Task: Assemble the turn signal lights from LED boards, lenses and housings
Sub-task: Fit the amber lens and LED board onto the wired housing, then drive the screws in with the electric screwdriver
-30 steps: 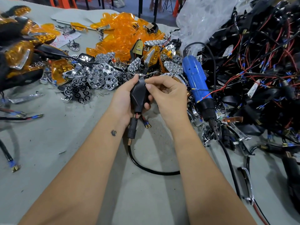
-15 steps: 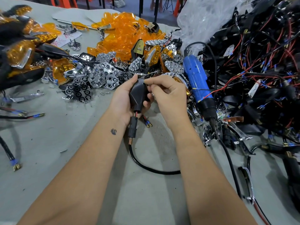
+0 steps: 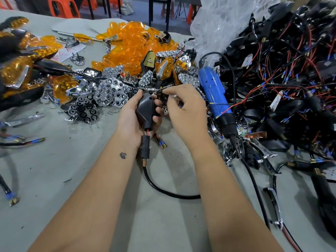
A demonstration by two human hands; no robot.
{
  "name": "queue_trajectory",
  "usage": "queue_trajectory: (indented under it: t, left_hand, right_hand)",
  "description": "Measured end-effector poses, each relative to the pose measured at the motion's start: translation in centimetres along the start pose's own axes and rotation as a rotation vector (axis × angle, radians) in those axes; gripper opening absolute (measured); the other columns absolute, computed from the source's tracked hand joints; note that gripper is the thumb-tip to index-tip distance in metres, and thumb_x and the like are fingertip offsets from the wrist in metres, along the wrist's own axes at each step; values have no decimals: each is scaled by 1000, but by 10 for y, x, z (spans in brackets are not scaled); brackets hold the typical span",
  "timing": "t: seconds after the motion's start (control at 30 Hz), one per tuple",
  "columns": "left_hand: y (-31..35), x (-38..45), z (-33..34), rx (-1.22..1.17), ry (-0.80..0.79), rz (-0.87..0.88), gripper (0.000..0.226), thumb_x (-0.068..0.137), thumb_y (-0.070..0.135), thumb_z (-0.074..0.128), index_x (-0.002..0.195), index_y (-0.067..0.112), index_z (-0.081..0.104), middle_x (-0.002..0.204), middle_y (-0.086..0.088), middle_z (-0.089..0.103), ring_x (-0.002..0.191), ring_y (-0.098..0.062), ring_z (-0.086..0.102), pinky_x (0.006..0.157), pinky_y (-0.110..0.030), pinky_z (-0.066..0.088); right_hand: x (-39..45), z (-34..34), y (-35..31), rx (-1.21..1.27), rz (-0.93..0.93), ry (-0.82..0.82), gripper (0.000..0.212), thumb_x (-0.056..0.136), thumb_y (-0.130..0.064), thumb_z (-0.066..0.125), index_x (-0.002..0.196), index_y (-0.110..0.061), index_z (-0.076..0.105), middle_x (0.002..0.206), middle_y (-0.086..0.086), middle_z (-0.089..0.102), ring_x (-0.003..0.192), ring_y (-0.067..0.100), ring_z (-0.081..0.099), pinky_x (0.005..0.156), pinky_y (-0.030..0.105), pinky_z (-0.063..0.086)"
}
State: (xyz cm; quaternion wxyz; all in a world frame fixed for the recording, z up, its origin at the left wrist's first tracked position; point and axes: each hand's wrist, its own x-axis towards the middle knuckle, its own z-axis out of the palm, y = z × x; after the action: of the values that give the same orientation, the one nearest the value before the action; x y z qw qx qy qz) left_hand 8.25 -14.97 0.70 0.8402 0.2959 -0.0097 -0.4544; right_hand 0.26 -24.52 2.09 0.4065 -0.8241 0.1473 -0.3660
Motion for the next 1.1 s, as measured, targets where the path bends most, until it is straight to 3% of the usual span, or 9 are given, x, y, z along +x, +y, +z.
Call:
queue_trajectory:
  t: [0.2, 0.33, 0.47, 0.57, 0.63, 0.73, 0.8, 0.9, 1.1]
  left_hand:
    - [0, 2, -2, -7, -27, -16, 35, 99, 43, 43, 89, 11, 55, 75, -1, 56, 53, -11, 53, 37, -18, 42]
    - [0, 3, -3, -5, -29, -11, 34, 98, 42, 45, 90, 11, 55, 75, -1, 56, 53, -12, 53, 37, -18, 42]
    - [-1, 2, -3, -10, -27, -13, 34, 98, 43, 46, 89, 11, 56, 76, -1, 57, 53, -12, 54, 37, -19, 43]
    - [-2, 2, -4, -8, -23, -7, 35, 98, 44, 46, 89, 12, 56, 74, -1, 57, 53, -12, 54, 37, -18, 43]
    - [-3, 2, -5, -6, -29, -1, 35, 99, 44, 45, 89, 12, 56, 74, 0, 58, 53, -12, 54, 37, -18, 43]
    - [-3, 3, -6, -7, -42, 3, 36, 98, 44, 45, 89, 11, 57, 74, -1, 58, 53, -12, 55, 38, -19, 43]
    - [-3, 4, -7, -10, -48, -1, 37, 98, 44, 46, 89, 11, 58, 75, -1, 59, 54, -12, 55, 38, -20, 44]
    - [-3, 4, -9, -17, -53, -8, 36, 98, 44, 47, 89, 11, 59, 76, -1, 59, 55, -12, 55, 38, -20, 45]
    - [0, 1, -7, -11, -50, 20, 37, 98, 43, 46, 87, 11, 59, 78, 0, 58, 58, -11, 54, 40, -19, 45]
  right_hand:
    - [20, -29, -1, -301, 250, 21, 33, 102, -39, 44, 129, -23, 58, 134, 2, 37, 125, 21, 27, 107, 39, 33]
    - [22, -54, -1, -541, 306, 17, 38, 100, -42, 45, 127, -16, 49, 120, 3, 30, 112, 27, 37, 80, 38, 39]
    - [28, -81, 1, -701, 453, -113, 36, 94, -30, 53, 123, -10, 48, 113, 9, 41, 89, 32, 48, 70, 35, 36]
    - [31, -94, 4, -801, 515, -186, 20, 89, -24, 60, 92, -8, 48, 91, 10, 53, 79, 30, 49, 55, 33, 30]
    - [31, -93, 7, -862, 548, -199, 30, 87, -26, 66, 78, -11, 42, 77, 5, 48, 70, 26, 47, 50, 30, 26]
    - [34, -79, 10, -980, 510, -147, 37, 84, -29, 70, 107, -8, 49, 91, 7, 56, 80, 28, 51, 55, 28, 28]
    - [36, -69, 14, -1049, 469, -129, 64, 84, -26, 70, 135, -6, 38, 111, 14, 60, 96, 33, 58, 66, 33, 34]
    - [37, -59, 25, -1048, 429, -136, 80, 87, -26, 71, 149, -7, 23, 123, 18, 57, 107, 36, 59, 68, 36, 37]
    - [49, -73, 32, -858, 460, -181, 51, 84, -33, 74, 115, -7, 43, 75, 1, 44, 63, 19, 45, 48, 29, 25]
